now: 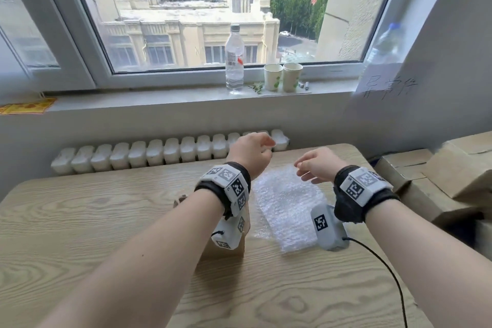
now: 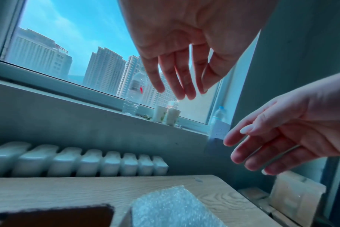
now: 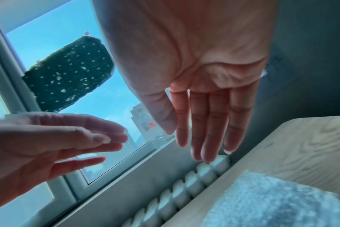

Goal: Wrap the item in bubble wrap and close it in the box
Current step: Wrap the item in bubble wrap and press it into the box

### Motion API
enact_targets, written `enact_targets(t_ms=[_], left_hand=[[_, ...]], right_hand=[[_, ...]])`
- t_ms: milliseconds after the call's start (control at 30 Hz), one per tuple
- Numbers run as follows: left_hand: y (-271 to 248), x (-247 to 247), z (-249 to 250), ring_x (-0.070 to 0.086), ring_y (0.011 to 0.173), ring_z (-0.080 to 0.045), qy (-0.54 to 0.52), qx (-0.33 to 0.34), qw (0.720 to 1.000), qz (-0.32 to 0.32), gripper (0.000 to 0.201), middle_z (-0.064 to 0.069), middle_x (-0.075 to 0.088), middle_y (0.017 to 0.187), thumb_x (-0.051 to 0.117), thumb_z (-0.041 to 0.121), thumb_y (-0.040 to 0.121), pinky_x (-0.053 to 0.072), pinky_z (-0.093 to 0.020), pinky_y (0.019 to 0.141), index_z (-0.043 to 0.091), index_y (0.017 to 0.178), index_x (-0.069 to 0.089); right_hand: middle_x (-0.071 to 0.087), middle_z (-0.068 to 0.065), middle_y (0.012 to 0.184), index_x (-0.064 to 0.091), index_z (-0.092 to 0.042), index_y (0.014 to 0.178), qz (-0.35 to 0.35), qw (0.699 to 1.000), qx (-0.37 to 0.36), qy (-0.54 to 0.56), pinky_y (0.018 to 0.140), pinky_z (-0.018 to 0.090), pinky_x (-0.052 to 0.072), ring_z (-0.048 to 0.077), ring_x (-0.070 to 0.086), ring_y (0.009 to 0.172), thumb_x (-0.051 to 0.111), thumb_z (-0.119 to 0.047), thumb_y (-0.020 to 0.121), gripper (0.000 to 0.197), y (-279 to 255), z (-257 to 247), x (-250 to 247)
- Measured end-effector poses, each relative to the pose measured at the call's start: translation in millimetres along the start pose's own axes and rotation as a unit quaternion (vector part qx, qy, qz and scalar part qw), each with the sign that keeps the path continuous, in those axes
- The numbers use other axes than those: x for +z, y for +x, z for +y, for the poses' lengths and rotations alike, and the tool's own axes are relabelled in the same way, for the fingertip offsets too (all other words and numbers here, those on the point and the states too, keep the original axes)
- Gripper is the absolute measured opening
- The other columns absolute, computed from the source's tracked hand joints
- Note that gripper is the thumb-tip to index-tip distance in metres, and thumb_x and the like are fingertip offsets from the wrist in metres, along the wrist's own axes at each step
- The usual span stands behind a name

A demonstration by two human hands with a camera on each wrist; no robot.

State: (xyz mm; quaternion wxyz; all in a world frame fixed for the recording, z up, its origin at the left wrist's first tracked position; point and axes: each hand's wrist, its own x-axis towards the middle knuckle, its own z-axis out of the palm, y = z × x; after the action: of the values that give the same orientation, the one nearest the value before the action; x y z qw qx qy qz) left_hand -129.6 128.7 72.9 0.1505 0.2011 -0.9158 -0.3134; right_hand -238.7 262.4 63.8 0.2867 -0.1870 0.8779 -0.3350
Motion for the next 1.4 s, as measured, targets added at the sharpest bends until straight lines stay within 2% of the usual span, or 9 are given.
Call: enact_targets(t_ms=[200,433,567,667,767,933,1100,1267,1400], left_hand=[[13,58,9,0.054,0.119,-0.016,0.067,0.019,0.996,-0.055,0.031,0.002,0.060,0.126,0.049,0.016,0.091,0.040,-0.030,0.104,0.019,0.119,0.063],[36,120,-10,0.051,0.124,-0.017,0.073,-0.104,0.982,-0.140,0.036,0.000,0.053,0.137,0.051,0.020,0.091,0.042,-0.033,0.103,0.020,0.127,0.056],[44,144,-26,0.053,0.116,-0.024,0.071,-0.222,0.952,-0.200,0.046,-0.009,0.035,0.147,0.053,0.023,0.092,0.043,-0.029,0.087,0.014,0.137,0.045],[39,160,-41,0.056,0.100,-0.027,0.057,-0.348,0.904,-0.242,0.058,-0.016,0.013,0.154,0.054,0.022,0.091,0.042,-0.027,0.076,0.012,0.145,0.033],[41,168,-54,0.052,0.115,-0.029,0.042,-0.401,0.887,-0.225,0.060,-0.018,0.020,0.151,0.058,0.018,0.090,0.039,-0.025,0.076,0.011,0.143,0.032],[52,169,-66,0.052,0.087,-0.026,0.065,-0.384,0.899,-0.201,0.035,-0.015,0.038,0.132,0.056,0.008,0.088,0.045,-0.029,0.074,0.011,0.121,0.045],[56,166,-65,0.062,0.096,-0.027,0.142,-0.313,0.919,-0.191,0.014,-0.010,0.054,0.120,0.052,0.013,0.086,0.054,-0.034,0.084,0.019,0.096,0.060],[64,158,-56,0.067,0.092,-0.024,0.090,-0.301,0.939,-0.140,0.019,-0.006,0.061,0.115,0.054,0.011,0.085,0.057,-0.032,0.080,0.025,0.081,0.066],[65,149,-43,0.071,0.078,-0.019,-0.027,-0.337,0.936,-0.100,0.022,-0.005,0.050,0.128,0.058,0.013,0.085,0.059,-0.031,0.072,0.023,0.103,0.064]], right_hand=[[0.062,0.003,0.093,0.072,-0.015,0.095,0.038,0.997,0.062,-0.007,0.071,0.028,0.048,0.018,0.056,0.088,0.054,-0.012,0.090,0.019,21,62,-10],[0.065,0.005,0.098,0.073,-0.014,0.105,0.009,0.994,0.109,-0.020,0.076,0.026,0.040,0.013,0.053,0.074,0.056,-0.015,0.091,0.022,46,114,-7],[0.066,0.006,0.122,0.070,-0.013,0.111,-0.046,0.995,0.085,-0.030,0.087,0.025,0.042,0.021,0.059,0.112,0.059,-0.015,0.090,0.024,58,129,2],[0.062,0.005,0.128,0.068,-0.016,0.114,-0.124,0.989,0.065,-0.047,0.096,0.030,0.044,0.020,0.058,0.116,0.061,-0.017,0.089,0.026,68,139,17],[0.063,0.004,0.127,0.068,-0.019,0.112,-0.147,0.986,0.066,-0.049,0.093,0.028,0.045,0.019,0.060,0.114,0.063,-0.017,0.087,0.025,77,146,26],[0.068,0.003,0.116,0.069,-0.019,0.111,-0.144,0.985,0.066,-0.062,0.089,0.029,0.049,0.018,0.064,0.103,0.064,-0.018,0.087,0.025,90,146,27],[0.068,0.004,0.115,0.068,-0.018,0.112,-0.144,0.984,0.068,-0.076,0.082,0.026,0.047,0.017,0.063,0.100,0.066,-0.020,0.086,0.026,94,141,27],[0.065,0.006,0.121,0.064,-0.017,0.118,-0.160,0.983,0.075,-0.060,0.089,0.028,0.048,0.020,0.063,0.105,0.071,-0.026,0.082,0.038,89,134,24],[0.047,0.007,0.141,0.044,-0.030,0.139,-0.179,0.983,0.031,0.001,0.101,0.035,0.040,0.020,0.048,0.128,0.076,-0.051,0.070,0.079,74,120,19]])
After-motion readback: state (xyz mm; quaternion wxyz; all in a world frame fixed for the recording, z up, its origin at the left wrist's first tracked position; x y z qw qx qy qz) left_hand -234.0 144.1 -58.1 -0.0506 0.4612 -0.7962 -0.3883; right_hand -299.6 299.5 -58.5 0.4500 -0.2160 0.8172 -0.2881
